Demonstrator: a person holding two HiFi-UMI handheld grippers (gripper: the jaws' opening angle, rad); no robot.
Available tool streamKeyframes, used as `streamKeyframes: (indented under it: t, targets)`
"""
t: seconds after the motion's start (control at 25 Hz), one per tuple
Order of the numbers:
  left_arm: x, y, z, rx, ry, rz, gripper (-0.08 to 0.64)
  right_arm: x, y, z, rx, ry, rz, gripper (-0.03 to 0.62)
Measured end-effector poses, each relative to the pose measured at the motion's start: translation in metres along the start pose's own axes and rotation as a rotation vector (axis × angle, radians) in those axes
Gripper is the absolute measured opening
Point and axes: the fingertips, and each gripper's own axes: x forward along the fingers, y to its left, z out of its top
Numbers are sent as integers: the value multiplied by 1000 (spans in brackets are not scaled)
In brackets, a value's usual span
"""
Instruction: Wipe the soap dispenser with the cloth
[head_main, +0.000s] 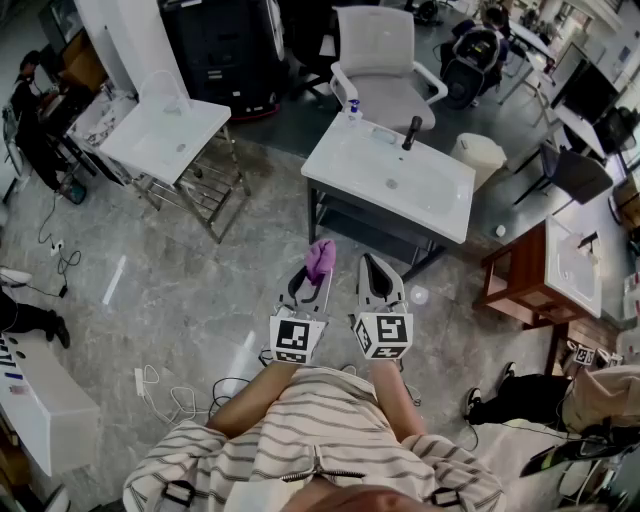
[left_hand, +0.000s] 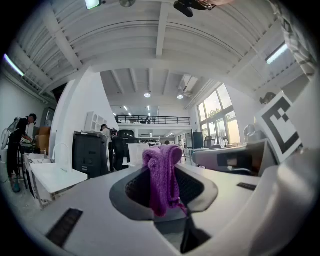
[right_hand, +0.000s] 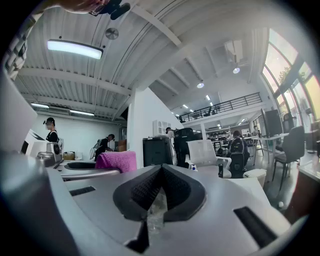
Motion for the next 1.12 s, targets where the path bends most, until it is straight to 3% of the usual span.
streamKeyframes:
  t: [0.68,1.12]
  targets:
    - [-27,78,-14,-6,4,-55,106,41,71,-13,31,6,-50,-5]
    - [-2,110,-30,-21,32,-79,106,82,69,-17,38,15,-74,-5]
